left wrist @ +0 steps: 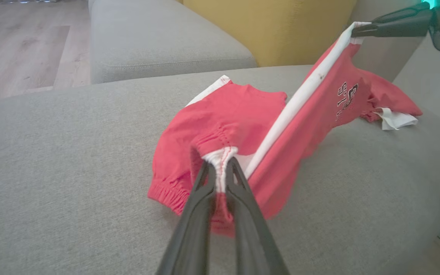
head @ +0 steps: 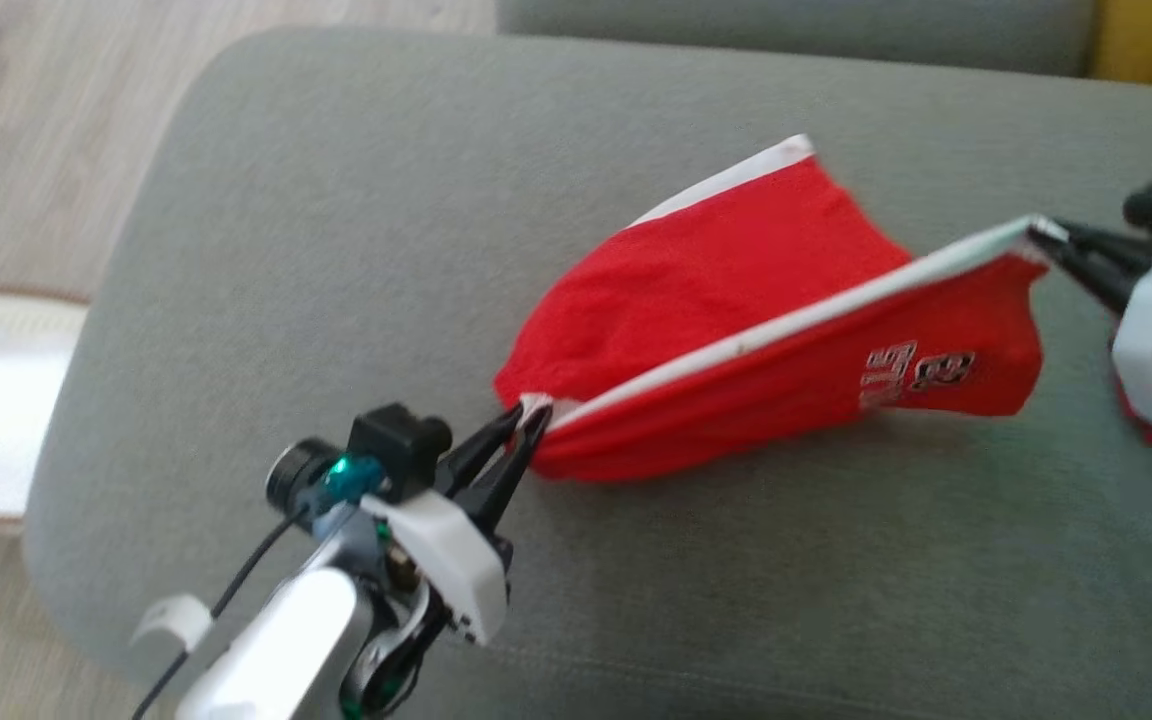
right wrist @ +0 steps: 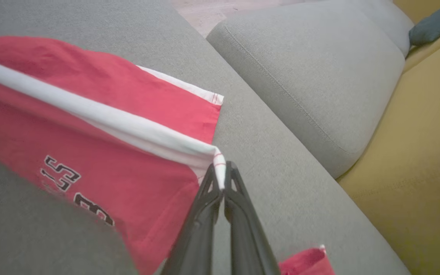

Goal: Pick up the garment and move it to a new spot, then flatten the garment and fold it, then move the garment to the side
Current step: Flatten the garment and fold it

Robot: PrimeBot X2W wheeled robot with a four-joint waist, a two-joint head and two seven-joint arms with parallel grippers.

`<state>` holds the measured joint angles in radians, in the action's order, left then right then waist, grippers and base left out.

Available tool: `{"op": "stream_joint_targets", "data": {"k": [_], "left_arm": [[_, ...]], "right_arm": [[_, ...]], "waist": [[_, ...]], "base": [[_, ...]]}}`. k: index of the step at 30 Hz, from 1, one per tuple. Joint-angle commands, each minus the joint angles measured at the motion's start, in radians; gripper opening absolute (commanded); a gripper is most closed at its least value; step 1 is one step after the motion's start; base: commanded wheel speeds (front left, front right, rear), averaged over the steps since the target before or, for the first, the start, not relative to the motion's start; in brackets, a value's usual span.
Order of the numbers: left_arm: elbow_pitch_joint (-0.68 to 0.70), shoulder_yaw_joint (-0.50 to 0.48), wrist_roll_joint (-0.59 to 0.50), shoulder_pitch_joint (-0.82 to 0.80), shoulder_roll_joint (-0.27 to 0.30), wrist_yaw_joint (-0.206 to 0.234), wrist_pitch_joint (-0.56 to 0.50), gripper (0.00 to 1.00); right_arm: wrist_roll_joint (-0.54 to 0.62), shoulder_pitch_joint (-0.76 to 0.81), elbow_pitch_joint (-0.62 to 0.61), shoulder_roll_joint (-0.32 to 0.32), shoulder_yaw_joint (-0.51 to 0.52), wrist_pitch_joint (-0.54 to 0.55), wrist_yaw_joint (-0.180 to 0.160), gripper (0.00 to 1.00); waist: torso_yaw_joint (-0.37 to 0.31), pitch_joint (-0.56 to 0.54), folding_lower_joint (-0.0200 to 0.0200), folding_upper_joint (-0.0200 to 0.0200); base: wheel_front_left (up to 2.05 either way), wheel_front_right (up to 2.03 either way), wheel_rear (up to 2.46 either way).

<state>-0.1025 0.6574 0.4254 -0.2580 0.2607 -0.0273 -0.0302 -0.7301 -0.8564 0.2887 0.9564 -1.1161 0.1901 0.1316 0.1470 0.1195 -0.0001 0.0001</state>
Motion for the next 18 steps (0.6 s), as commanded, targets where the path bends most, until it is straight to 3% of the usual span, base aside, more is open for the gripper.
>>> {"op": "stream_joint_targets", "data": {"k": [1, 18], "left_arm": [[0.009, -0.051, 0.002, -0.066, 0.007, -0.002, 0.011, 0.0], [-0.297, -0.023, -0.033, -0.362, -0.113, -0.046, 0.079, 0.0]], "right_arm": [[0.01, -0.031, 0.015, 0.02, 0.015, 0.011, -0.001, 0.0], [0.035, -0.325, 0.217, -0.08, -0.125, 0.037, -0.001, 0.0]], "waist": [[0.05, 0.046, 0.0001, -0.0001], [0.16, 0.221, 0.0001, -0.0001]], "base": [[0.0, 0.0, 0.0], [0.0, 0.0, 0.0]]}}
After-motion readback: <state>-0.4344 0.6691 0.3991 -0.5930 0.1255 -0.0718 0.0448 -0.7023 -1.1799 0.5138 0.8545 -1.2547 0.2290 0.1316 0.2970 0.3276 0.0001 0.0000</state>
